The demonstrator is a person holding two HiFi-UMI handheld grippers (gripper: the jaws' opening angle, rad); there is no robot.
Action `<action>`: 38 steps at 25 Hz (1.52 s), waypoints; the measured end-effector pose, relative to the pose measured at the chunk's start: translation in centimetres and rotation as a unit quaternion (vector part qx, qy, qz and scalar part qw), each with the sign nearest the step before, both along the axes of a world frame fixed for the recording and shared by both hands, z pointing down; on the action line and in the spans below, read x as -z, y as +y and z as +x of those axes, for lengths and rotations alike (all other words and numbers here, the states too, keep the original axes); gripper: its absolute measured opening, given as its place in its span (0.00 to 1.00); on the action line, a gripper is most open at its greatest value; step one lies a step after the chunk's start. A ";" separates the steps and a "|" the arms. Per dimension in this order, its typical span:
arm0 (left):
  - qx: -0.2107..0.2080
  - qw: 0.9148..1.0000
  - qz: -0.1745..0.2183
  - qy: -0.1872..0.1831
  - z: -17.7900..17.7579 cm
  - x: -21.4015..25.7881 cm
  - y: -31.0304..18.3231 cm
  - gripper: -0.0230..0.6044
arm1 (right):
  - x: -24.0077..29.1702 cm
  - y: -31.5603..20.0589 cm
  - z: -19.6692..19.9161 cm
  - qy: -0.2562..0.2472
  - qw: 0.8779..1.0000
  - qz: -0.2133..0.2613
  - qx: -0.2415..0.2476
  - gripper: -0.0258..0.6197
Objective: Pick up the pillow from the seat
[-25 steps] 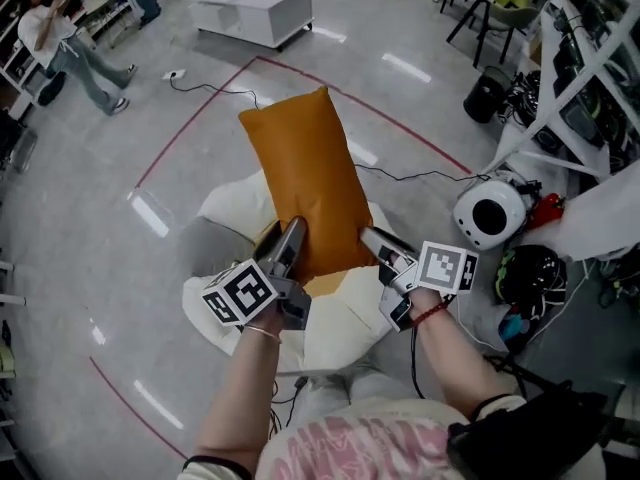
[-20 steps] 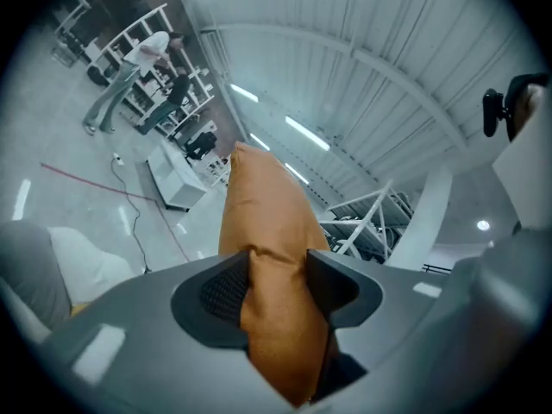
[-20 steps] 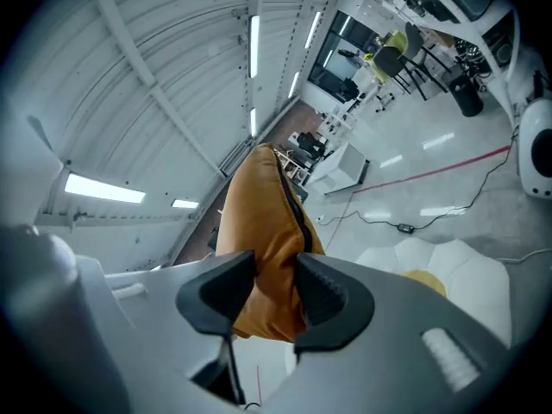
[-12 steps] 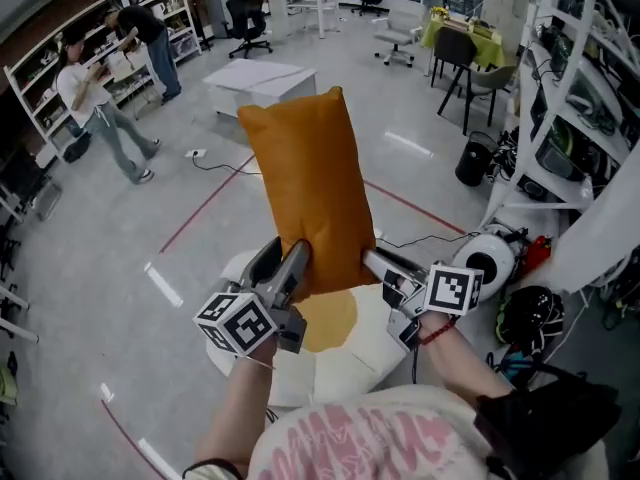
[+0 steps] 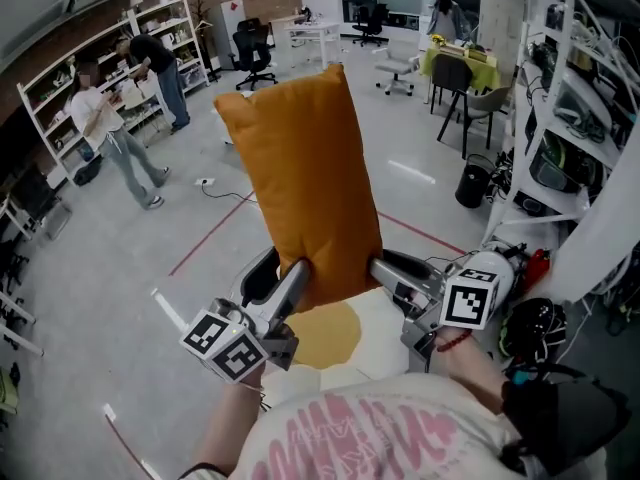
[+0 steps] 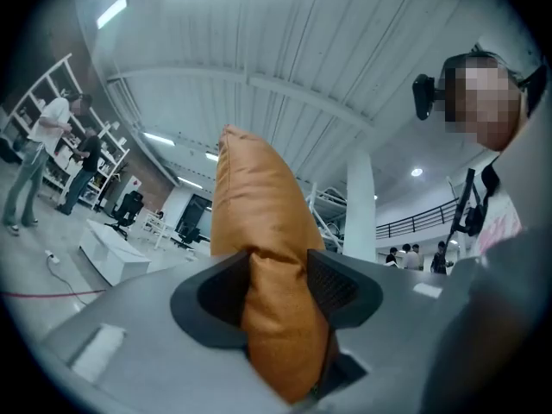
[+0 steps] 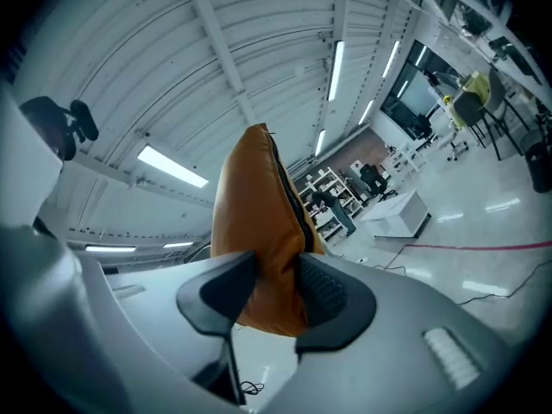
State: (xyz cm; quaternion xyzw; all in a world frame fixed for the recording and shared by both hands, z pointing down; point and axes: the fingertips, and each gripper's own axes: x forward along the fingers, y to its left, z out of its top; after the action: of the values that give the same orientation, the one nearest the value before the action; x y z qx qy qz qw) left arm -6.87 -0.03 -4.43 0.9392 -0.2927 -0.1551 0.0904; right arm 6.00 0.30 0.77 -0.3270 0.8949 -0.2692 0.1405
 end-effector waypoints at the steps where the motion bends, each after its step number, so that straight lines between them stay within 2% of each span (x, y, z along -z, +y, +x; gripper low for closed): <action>1: -0.005 1.000 0.005 -0.004 -0.1 -0.1 0.7 0.39 | 0.1 0.6 0.0 0.005 1.000 0.006 0.002 0.27; 7: -0.031 0.999 -0.005 -0.034 0.2 -2.8 2.7 0.39 | -0.9 2.5 0.5 0.045 0.999 0.027 0.003 0.27; 16: -0.058 0.995 -0.035 -0.073 0.9 -6.2 3.5 0.39 | -2.4 3.1 1.4 0.056 0.998 0.009 -0.004 0.27; 25: -0.060 0.990 -0.099 -0.076 0.5 -9.2 3.8 0.39 | -5.0 3.2 1.1 0.048 0.998 -0.036 0.001 0.27; 38: -0.049 0.987 -0.135 -0.075 -0.3 -11.8 3.0 0.39 | -7.6 2.0 0.3 0.045 0.996 -0.074 0.013 0.27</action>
State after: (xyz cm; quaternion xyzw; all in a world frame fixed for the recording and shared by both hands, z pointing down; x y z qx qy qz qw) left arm -7.21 2.97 7.40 0.9406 -0.2703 -0.0391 0.2016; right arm 6.29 2.34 8.42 -0.3371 0.8819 -0.3215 0.0721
